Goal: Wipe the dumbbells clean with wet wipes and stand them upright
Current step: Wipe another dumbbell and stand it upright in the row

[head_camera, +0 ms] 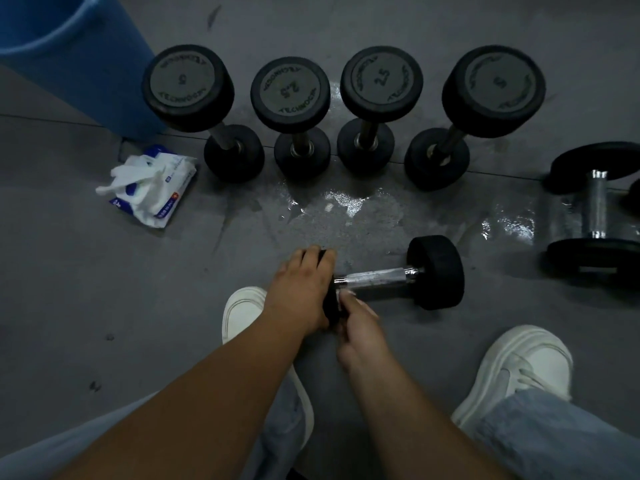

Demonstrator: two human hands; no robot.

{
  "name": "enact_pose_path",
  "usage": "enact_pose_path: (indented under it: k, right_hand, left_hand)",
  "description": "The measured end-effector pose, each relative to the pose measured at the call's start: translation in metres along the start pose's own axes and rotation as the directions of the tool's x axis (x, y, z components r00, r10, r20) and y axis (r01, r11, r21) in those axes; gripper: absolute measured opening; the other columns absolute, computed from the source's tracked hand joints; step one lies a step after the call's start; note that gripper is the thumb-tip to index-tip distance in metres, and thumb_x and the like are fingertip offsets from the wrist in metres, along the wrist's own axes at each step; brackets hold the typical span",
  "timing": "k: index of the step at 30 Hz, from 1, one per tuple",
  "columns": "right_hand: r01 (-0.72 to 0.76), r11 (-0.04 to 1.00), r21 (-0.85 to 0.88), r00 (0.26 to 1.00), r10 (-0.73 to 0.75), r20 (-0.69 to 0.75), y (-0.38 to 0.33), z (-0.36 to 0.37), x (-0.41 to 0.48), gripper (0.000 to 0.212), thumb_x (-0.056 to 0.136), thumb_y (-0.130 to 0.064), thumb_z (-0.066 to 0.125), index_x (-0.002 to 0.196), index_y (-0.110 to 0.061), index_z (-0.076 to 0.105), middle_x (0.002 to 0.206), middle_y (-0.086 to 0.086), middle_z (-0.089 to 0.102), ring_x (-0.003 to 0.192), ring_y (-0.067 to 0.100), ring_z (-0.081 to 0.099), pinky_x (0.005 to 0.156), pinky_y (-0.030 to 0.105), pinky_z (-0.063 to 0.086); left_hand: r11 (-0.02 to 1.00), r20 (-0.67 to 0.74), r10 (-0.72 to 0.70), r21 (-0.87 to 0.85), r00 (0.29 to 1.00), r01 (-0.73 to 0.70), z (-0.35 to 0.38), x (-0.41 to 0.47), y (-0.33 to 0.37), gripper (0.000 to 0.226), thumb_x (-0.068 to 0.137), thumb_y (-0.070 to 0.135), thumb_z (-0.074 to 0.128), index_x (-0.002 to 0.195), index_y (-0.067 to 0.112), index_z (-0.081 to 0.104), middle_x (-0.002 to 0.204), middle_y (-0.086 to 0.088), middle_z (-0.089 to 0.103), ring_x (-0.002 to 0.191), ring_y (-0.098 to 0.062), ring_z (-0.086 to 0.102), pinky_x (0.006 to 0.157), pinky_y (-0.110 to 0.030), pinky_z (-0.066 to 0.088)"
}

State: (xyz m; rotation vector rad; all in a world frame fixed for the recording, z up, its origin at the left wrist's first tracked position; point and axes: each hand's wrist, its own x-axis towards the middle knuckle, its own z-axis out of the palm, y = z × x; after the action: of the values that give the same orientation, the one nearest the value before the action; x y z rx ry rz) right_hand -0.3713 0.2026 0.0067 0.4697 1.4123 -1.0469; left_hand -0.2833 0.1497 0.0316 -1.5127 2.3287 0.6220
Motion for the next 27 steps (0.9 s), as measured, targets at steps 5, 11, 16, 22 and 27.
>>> enact_pose_path:
  k: [5,11,16,22,27]
  right_hand:
    - [0.321,0.898,-0.3,0.939,-0.343,-0.024,0.0,0.002,-0.009,0.013,0.092,-0.007,0.06,0.096,-0.001,0.071,0.086,0.013,0.07,0.077,0.02,0.062,0.074,0.028,0.05]
    - [0.427,-0.202,-0.882,0.743,-0.478,0.469,-0.031,0.006,0.012,0.03,0.098,-0.04,0.037,0.093,-0.02,0.059,0.084,-0.009,0.041,0.085,0.015,0.054,0.067,0.028,0.037]
    - [0.444,-0.455,-0.772,0.671,-0.403,0.623,-0.033,-0.011,0.002,0.021,0.095,-0.025,0.042,0.1,-0.018,0.061,0.095,0.003,0.055,0.089,0.025,0.058,0.064,0.031,0.038]
    - [0.465,-0.398,-0.791,0.701,-0.38,0.603,-0.048,0.025,0.01,0.018,0.094,-0.016,0.045,0.104,-0.017,0.06,0.1,0.008,0.062,0.09,0.028,0.064,0.07,0.031,0.045]
    - [0.43,-0.474,-0.768,0.674,-0.397,0.622,-0.043,0.004,0.002,0.022,0.096,-0.02,0.045,0.105,-0.016,0.065,0.105,0.007,0.057,0.098,0.027,0.059,0.073,0.032,0.042]
  left_hand:
    - [1.0,-0.03,0.006,0.021,1.0,-0.005,0.007,-0.002,0.001,0.104,0.065,0.038,0.079,0.148,0.02,0.02,0.149,-0.006,0.026,0.134,-0.027,0.031,0.109,-0.04,0.036]
    - [1.0,-0.014,0.009,0.018,1.0,-0.009,0.004,-0.004,0.0,0.107,0.063,0.037,0.081,0.149,0.022,0.019,0.149,-0.004,0.026,0.134,-0.026,0.032,0.108,-0.039,0.035]
    - [1.0,0.002,0.01,0.02,1.0,-0.01,0.003,-0.001,-0.001,0.11,0.063,0.039,0.082,0.149,0.022,0.016,0.151,-0.004,0.022,0.136,-0.026,0.029,0.11,-0.039,0.033]
    - [0.998,0.009,0.0,0.056,1.0,-0.001,0.001,0.0,-0.001,0.117,0.058,0.04,0.086,0.15,0.023,0.016,0.152,-0.003,0.022,0.138,-0.025,0.028,0.111,-0.038,0.033]
    - [0.999,0.025,-0.002,0.048,1.0,0.001,0.0,0.0,0.0,0.117,0.057,0.04,0.086,0.149,0.023,0.016,0.152,-0.003,0.022,0.138,-0.025,0.029,0.109,-0.039,0.033]
